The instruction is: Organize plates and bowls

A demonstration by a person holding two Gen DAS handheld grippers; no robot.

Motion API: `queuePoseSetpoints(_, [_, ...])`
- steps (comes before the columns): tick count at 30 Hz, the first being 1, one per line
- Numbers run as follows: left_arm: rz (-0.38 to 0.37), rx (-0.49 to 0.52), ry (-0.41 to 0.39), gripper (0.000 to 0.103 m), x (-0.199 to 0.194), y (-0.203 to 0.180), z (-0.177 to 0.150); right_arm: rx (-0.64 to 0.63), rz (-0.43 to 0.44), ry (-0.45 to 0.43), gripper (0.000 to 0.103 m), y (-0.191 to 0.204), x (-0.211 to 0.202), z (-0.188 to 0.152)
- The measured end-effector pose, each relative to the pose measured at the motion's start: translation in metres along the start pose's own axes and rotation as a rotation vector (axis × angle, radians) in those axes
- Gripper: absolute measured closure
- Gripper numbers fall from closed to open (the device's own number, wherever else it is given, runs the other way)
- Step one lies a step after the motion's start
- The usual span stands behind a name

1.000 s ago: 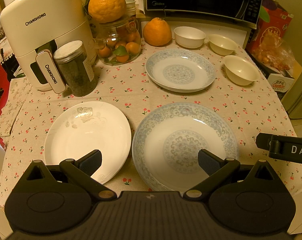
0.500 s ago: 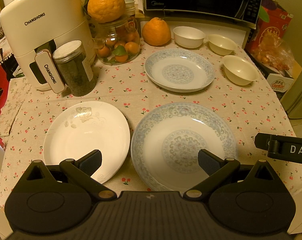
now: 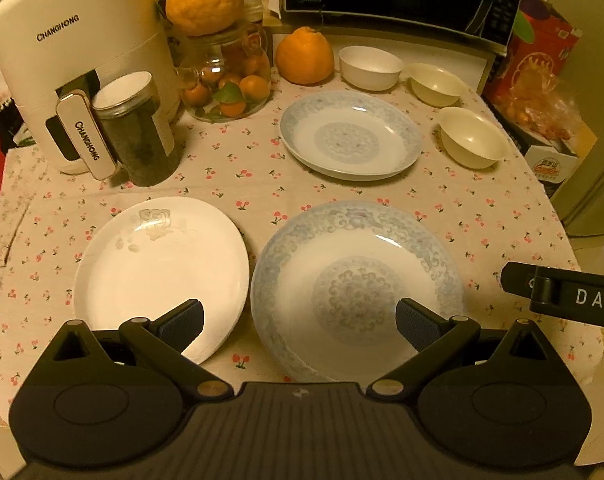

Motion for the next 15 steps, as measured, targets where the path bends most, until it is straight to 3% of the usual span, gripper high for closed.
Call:
queuePoseSetpoints(8, [-0.039, -0.035, 0.009, 0.001, 0.009, 0.009, 0.015, 0.016, 0.021, 0.028, 0.000, -0.004, 0.013, 0.022])
queuePoseSetpoints(15, [-0.028, -0.032, -0.038, 0.002, 0.017, 0.019, 0.043, 0.047, 0.063, 0.042, 0.000, -0.006, 0.035, 0.048])
Point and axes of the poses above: each gripper's, at about its wrist camera, not at the fingertips, and x roughly the way its jaws point, y to its left, z to its top, the point moved 3 cm from there along x, roughly the way its jaws point, and after that the axes turned 10 degrees about -y, right-handed, at the moved point
